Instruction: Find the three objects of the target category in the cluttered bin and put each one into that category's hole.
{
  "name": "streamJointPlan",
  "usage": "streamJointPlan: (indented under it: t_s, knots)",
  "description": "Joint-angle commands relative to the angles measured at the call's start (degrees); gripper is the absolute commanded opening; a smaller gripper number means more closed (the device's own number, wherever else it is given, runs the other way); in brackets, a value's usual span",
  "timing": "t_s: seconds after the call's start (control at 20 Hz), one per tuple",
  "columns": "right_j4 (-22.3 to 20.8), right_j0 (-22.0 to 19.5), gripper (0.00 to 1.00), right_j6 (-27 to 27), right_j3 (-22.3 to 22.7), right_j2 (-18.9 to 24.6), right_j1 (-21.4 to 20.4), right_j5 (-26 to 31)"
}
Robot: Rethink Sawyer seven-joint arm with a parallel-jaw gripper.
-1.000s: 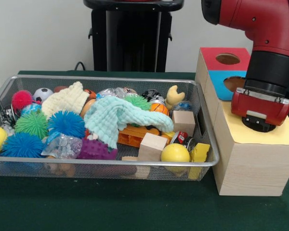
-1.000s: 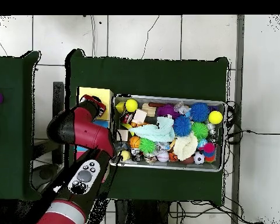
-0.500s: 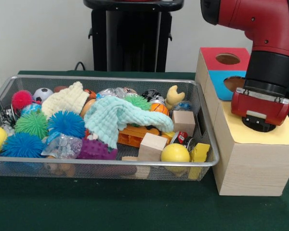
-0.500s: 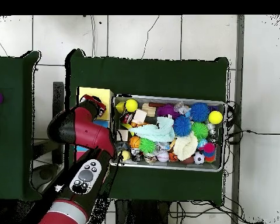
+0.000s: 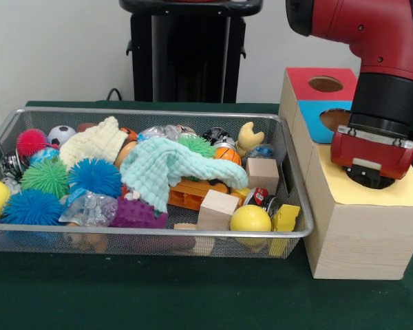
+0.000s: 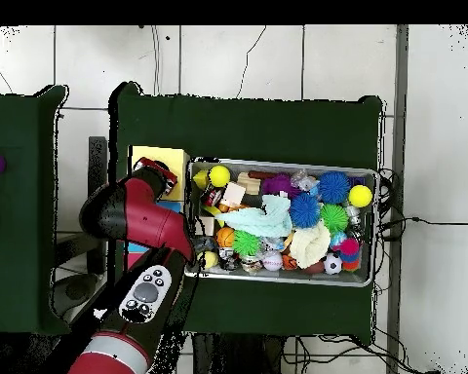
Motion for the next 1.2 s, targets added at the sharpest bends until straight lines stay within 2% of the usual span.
streamJointPlan:
  t_s: [0.05, 0.15, 0.45, 0.65, 0.95, 1.2]
  knots:
    - [1.1, -1.9, 0.0, 13.4, 2.1, 8.5, 2.7, -0.8]
    - [2.1, -1.2, 0.0, 13.3, 1.6, 7.5, 3.0, 1.1]
    - [0.9, -3.0, 0.0, 13.3, 3.0, 10.6, 1.6, 0.2]
    - [1.0, -2.6, 0.0, 13.2, 3.6, 10.2, 0.6, 1.1]
    - [0.7, -1.7, 0.0, 12.9, 5.7, 9.1, -2.6, 3.9]
    - [0.0, -2.3, 0.0, 12.3, 7.5, 9.8, -4.7, 4.8]
